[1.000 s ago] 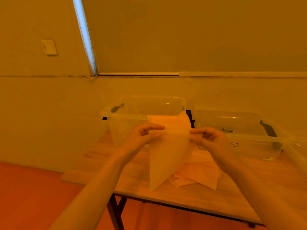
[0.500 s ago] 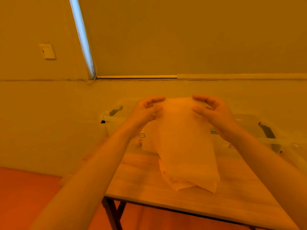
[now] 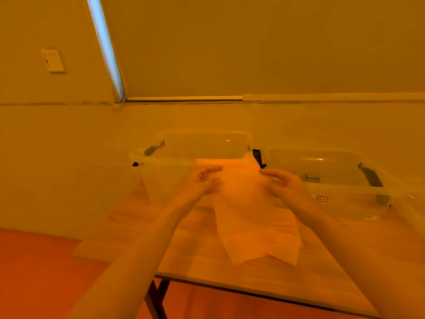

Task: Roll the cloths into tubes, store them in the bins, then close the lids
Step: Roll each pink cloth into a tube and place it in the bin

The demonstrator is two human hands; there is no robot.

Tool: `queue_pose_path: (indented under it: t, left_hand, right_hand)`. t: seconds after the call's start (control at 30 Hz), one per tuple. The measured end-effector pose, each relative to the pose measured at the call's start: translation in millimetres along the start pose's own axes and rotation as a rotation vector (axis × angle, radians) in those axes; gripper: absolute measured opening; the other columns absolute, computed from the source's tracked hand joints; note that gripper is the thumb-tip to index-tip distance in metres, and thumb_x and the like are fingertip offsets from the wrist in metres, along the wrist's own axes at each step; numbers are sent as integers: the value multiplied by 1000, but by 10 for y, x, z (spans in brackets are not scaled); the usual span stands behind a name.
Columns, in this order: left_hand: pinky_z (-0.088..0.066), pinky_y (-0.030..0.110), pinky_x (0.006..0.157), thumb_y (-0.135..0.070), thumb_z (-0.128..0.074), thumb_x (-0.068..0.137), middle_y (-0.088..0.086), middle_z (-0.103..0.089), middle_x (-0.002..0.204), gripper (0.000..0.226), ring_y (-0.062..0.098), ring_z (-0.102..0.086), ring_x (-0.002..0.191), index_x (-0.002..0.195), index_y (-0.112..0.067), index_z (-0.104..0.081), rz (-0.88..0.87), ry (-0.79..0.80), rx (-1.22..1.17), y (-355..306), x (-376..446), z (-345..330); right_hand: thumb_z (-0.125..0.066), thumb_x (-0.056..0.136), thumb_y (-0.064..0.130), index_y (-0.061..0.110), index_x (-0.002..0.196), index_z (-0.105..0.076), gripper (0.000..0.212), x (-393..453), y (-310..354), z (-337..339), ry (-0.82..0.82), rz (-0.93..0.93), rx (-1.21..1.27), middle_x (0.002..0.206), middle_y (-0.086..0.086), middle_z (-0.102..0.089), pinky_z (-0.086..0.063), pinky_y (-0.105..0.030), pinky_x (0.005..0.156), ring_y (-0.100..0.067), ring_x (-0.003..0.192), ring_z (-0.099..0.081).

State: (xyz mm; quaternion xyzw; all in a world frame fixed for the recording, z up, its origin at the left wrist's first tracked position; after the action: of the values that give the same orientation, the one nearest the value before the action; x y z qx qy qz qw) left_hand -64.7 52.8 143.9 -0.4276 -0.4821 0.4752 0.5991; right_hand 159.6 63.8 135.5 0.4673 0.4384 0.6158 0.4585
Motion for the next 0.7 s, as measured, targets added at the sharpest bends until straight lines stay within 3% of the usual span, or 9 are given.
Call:
queue_pose_path:
  t: [0.07,0.2,0.3,0.37,0.5,0.57,0.63,0.7]
  left_hand:
    - [-56,30,86,-10,-58,93,1,-59,123,29,18,-62,103,117,-26,-60,-18,-29,-8,-137,128,41]
    - [-55,24,77,-9,-56,93,2,-62,120,30,16,-63,99,116,-27,-60,-75,-60,16,-426,413,128]
    - [-54,31,86,-9,-54,94,0,-59,122,34,17,-61,104,125,-24,-56,-95,-74,67,-571,609,209]
    - [-53,35,91,-8,-54,94,0,-57,123,37,18,-60,105,128,-24,-54,-99,-81,90,-626,740,251]
    - [-55,29,81,-8,-55,93,1,-52,125,46,14,-59,99,134,-27,-48,-96,-77,125,-667,978,258]
    - [-54,27,78,-8,-56,93,3,-49,130,50,17,-59,103,137,-28,-45,-79,-72,146,-646,1094,259]
    - [-54,33,87,-9,-57,92,7,-45,139,51,24,-54,116,137,-29,-44,-56,-72,192,-594,1194,270]
    - [-50,36,93,-10,-58,92,9,-44,140,50,26,-50,120,137,-26,-45,-4,-69,276,-500,1266,279]
  right_hand:
    - [-61,91,14,27,118,-60,30,95,96,45,-20,31,35,117,4,-61,-54,-19,61,-10,94,-63]
    - [-62,90,11,25,119,-60,32,336,328,96,-39,113,78,121,-1,-62,-53,-21,70,-13,101,-62]
    - [-59,92,6,18,129,-55,39,535,490,130,-63,148,80,121,-1,-61,-54,-29,85,-13,100,-62]
    - [-58,92,7,21,133,-52,44,681,576,145,-70,159,45,133,0,-54,-52,-34,93,-17,112,-58]
    - [-58,93,10,23,139,-46,50,944,613,125,-47,148,33,144,-1,-46,-49,-24,87,-21,124,-51]
    - [-58,92,11,22,140,-45,51,1050,595,113,-41,129,39,145,-3,-45,-48,-31,94,-23,127,-49]
    - [-58,92,11,20,141,-44,51,1134,547,101,-47,103,53,145,-4,-45,-47,-35,98,-24,128,-48]
    - [-58,93,11,18,140,-45,49,1188,474,87,-55,89,28,143,-5,-47,-48,-26,88,-23,126,-49]
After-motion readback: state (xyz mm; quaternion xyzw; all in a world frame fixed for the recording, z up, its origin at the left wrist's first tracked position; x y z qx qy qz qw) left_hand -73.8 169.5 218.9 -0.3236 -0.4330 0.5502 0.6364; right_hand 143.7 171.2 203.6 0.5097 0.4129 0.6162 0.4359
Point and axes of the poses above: each hand's wrist, its own x-axis towards the middle knuckle, its own z-axis out of the back of the hand, y = z × x, the point moved 6 cm from there along x, towards the middle knuckle
